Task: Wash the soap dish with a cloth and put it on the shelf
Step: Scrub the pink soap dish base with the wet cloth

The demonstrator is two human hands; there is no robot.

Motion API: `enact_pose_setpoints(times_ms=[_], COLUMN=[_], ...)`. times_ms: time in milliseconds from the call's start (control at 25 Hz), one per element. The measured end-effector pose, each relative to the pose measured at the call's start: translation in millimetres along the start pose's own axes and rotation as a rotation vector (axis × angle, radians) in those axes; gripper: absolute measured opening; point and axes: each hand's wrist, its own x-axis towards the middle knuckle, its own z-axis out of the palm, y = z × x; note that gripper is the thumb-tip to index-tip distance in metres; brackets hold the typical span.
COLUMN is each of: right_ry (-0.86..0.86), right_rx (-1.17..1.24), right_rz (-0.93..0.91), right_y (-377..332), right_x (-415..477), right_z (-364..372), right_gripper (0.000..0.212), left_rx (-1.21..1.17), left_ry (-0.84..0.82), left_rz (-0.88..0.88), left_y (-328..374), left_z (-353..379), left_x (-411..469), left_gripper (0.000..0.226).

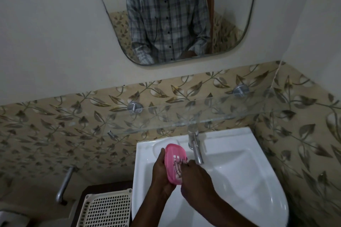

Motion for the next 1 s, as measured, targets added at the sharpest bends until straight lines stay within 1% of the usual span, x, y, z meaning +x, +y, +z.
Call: enact_pose_setpoints(times_ms=[40, 80, 160, 200, 240, 280, 360, 400, 440, 520, 600, 640, 680, 760, 800, 840, 880, 920, 960, 1000], right_ry=[-0.011, 0.023, 0.148, 0.161, 0.122, 0.047, -0.091, -0.130, -0.110, 0.071, 0.200, 0.216, 0.196, 0.062, -0.008, -0.034, -0.008, 0.062, 0.117, 0.127], right_rx=[0.106, 0.156, 0.199, 0.202, 0.197, 0.191, 0.205, 0.235, 0.277, 0.304, 0.250, 0.216, 0.205, 0.257, 0.265, 0.251, 0.252, 0.259, 0.291, 0.378], right_rz=[0.032, 0.078, 0.141, 0.137, 0.144, 0.149, 0.157, 0.187, 0.229, 0.268, 0.143, 0.049, -0.067, -0.253, -0.282, -0.274, -0.242, -0.219, -0.205, -0.214], right_y=[4.1, 8.9, 12.2, 8.5, 0.8, -4.1, -2.1, 4.7, 12.6, 21.1, 8.8, 0.3, -4.1, 5.0, 17.3, 30.7, 41.3, 45.0, 43.0, 35.9], right_x=[5.4, 16.5, 37.6, 41.7, 40.8, 37.4, 25.5, 26.5, 33.8, 52.8, 56.4, 49.9, 38.9, 14.1, 10.4, 16.4, 24.7, 35.3, 41.6, 42.2], right_z=[-8.4, -18.0, -30.8, -30.3, -25.7, -17.7, -13.4, -20.4, -29.5, -44.1, -41.3, -30.9, -16.3, -4.5, -9.1, -16.7, -23.9, -28.4, -30.5, -28.5], right_gripper=[0.027, 0.018, 0.016, 0.019, 0.023, 0.026, 0.023, 0.020, 0.018, 0.015, 0.025, 0.031, 0.034, 0.038, 0.039, 0.038, 0.035, 0.032, 0.034, 0.037], left_rx=[0.007, 0.013, 0.029, 0.038, 0.045, 0.049, 0.039, 0.041, 0.044, 0.066, 0.050, 0.029, 0.017, 0.049, 0.076, 0.080, 0.074, 0.061, 0.044, 0.018], left_ry=[0.001, -0.017, -0.061, -0.064, -0.048, -0.013, 0.043, 0.050, 0.042, 0.006, -0.015, -0.013, 0.007, 0.058, 0.048, 0.008, -0.014, -0.031, -0.034, -0.047], left_rz=[0.009, 0.028, 0.066, 0.079, 0.093, 0.106, 0.120, 0.124, 0.130, 0.132, 0.108, 0.094, 0.091, 0.088, 0.059, 0.034, 0.031, 0.037, 0.039, 0.033], left_y=[-1.6, -2.6, -2.7, -2.9, -2.3, -1.0, 2.3, 3.3, 3.5, 2.3, -0.2, -0.5, 0.2, 3.6, 2.6, -0.1, -3.4, -5.9, -6.4, -4.9], left_z=[-5.5, -9.6, -7.4, -3.2, 0.5, 1.9, -1.5, -3.5, -5.6, -2.6, 6.6, 10.9, 10.9, 2.5, -2.6, -6.7, -9.2, -10.0, -9.0, -5.6], left_x=[1.5, 3.6, 1.8, 0.0, 0.1, 2.8, 5.9, 5.7, 5.8, 6.3, 5.4, 5.4, 7.4, 10.8, 8.3, 6.2, 3.2, 2.7, 1.9, 1.1], left_gripper=[0.062, 0.062, 0.060, 0.059, 0.058, 0.058, 0.059, 0.059, 0.060, 0.058, 0.055, 0.054, 0.053, 0.054, 0.057, 0.062, 0.063, 0.061, 0.057, 0.054])
